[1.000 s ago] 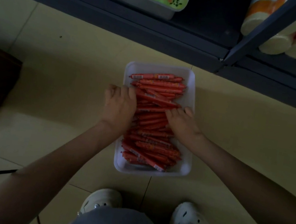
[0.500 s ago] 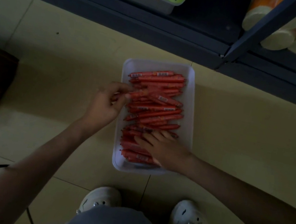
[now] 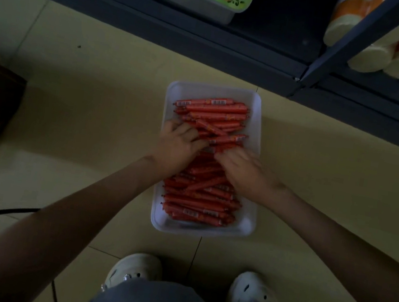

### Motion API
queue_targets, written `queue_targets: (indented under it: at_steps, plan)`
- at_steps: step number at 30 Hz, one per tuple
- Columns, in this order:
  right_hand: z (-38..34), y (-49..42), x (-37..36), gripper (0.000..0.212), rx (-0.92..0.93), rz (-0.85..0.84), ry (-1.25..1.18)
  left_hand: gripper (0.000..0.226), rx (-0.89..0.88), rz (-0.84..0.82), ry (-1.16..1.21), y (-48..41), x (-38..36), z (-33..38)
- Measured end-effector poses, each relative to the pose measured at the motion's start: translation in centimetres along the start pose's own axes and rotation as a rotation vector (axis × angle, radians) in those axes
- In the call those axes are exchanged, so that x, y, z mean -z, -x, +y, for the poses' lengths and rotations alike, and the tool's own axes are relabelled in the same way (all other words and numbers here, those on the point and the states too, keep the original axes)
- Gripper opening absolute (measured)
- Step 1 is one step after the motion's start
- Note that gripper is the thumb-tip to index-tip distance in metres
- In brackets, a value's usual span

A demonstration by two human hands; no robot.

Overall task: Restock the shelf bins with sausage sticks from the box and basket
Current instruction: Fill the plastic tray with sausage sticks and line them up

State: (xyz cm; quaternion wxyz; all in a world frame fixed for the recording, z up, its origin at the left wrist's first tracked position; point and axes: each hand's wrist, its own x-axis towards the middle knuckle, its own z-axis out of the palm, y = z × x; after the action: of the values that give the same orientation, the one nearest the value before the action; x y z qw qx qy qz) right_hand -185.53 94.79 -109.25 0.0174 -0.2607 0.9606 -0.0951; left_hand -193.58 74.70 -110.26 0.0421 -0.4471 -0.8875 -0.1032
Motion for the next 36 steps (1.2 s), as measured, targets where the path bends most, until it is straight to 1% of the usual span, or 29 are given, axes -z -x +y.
queue_targets:
  at_steps: [2, 3, 4, 5, 7, 8, 10, 12, 14, 16, 18, 19, 20, 21, 23, 25, 27, 29, 31, 33, 34, 35, 36]
  plan:
    - [0.5, -1.3, 0.8, 0.042, -0.275, 0.088, -0.037, 0.025, -0.018, 0.003, 0.051, -1.0, -0.7, 0.7]
    - [0.9, -1.9, 1.2, 0.048, -0.385, 0.058, -0.016, 0.031, -0.009, -0.049, 0.058, -1.5, -0.9, 1.0]
    - [1.3, -2.3, 1.5, 0.053, -0.453, -0.032, 0.021, 0.041, 0.018, -0.125, 0.046, -2.0, -1.1, 1.2]
    - [1.6, -2.6, 1.5, 0.057, -0.485, -0.182, 0.049, 0.053, 0.055, -0.227, 0.021, -2.4, -1.1, 1.2]
    - [1.7, -2.9, 1.2, 0.061, -0.454, -0.443, 0.123, 0.073, 0.111, -0.409, -0.028, -2.6, -1.4, 0.9]
    - [1.7, -3.0, 1.2, 0.061, -0.421, -0.482, 0.135, 0.077, 0.12, -0.462, -0.044, -2.4, -1.7, 0.7]
    - [1.8, -2.7, 1.1, 0.062, -0.307, -0.391, 0.106, 0.08, 0.119, -0.503, -0.084, -1.4, -2.2, 1.0]
    - [1.8, -2.5, 1.5, 0.055, -0.198, -0.323, 0.069, 0.083, 0.167, -0.541, -0.095, -0.1, -2.0, 1.3]
    - [1.8, -2.5, 1.3, 0.046, -0.149, -0.31, 0.01, 0.083, 0.161, -0.522, -0.115, 0.7, -1.6, 1.2]
    - [1.9, -3.1, 1.1, 0.045, -0.178, -0.305, -0.009, 0.08, 0.121, -0.504, -0.124, 0.4, -0.7, 0.8]
    - [2.5, -4.2, 0.9, 0.044, -0.235, -0.166, 0.032, 0.077, 0.114, -0.474, -0.136, -0.3, -0.6, 0.3]
    - [2.8, -4.8, 0.9, 0.048, -0.283, -0.142, 0.032, 0.077, 0.134, -0.444, -0.155, -0.8, -0.4, 0.1]
    - [3.1, -5.4, 0.8, 0.058, -0.319, -0.152, 0.028, 0.076, 0.156, -0.398, -0.158, -1.4, -0.3, 0.0]
    - [3.4, -5.9, 0.8, 0.067, -0.349, -0.212, 0.01, 0.075, 0.171, -0.361, -0.147, -1.9, -0.3, -0.2]
    - [3.9, -7.2, 0.6, 0.072, -0.381, -0.31, -0.027, 0.074, 0.221, -0.314, -0.113, -2.8, -0.6, -1.0]
    - [4.6, -8.8, 0.3, 0.071, -0.423, -0.368, -0.042, 0.083, 0.258, -0.367, -0.101, -3.8, -0.6, -1.6]
    - [5.1, -10.1, 0.3, 0.067, -0.448, -0.393, 0.032, 0.091, 0.268, -0.482, -0.094, -4.5, -0.4, -1.7]
    - [5.5, -10.7, 0.8, 0.063, -0.467, -0.445, 0.038, 0.096, 0.268, -0.489, -0.004, -4.8, -0.2, -1.6]
    - [5.5, -10.2, 1.2, 0.062, -0.439, -0.468, -0.019, 0.096, 0.233, -0.491, 0.03, -4.9, 0.5, -1.8]
    - [4.8, -9.3, 1.5, 0.064, -0.397, -0.486, -0.088, 0.088, 0.147, -0.494, 0.022, -4.3, 0.5, -2.4]
    - [4.2, -8.6, 1.5, 0.065, -0.374, -0.511, -0.127, 0.079, 0.094, -0.499, 0.013, -3.6, 0.6, -2.4]
    - [3.5, -7.9, 1.4, 0.068, -0.353, -0.536, -0.172, 0.068, 0.049, -0.473, -0.007, -2.9, 0.5, -2.4]
    - [2.8, -7.2, 1.3, 0.073, -0.347, -0.561, -0.221, 0.058, 0.004, -0.409, -0.031, -2.3, 0.1, -2.4]
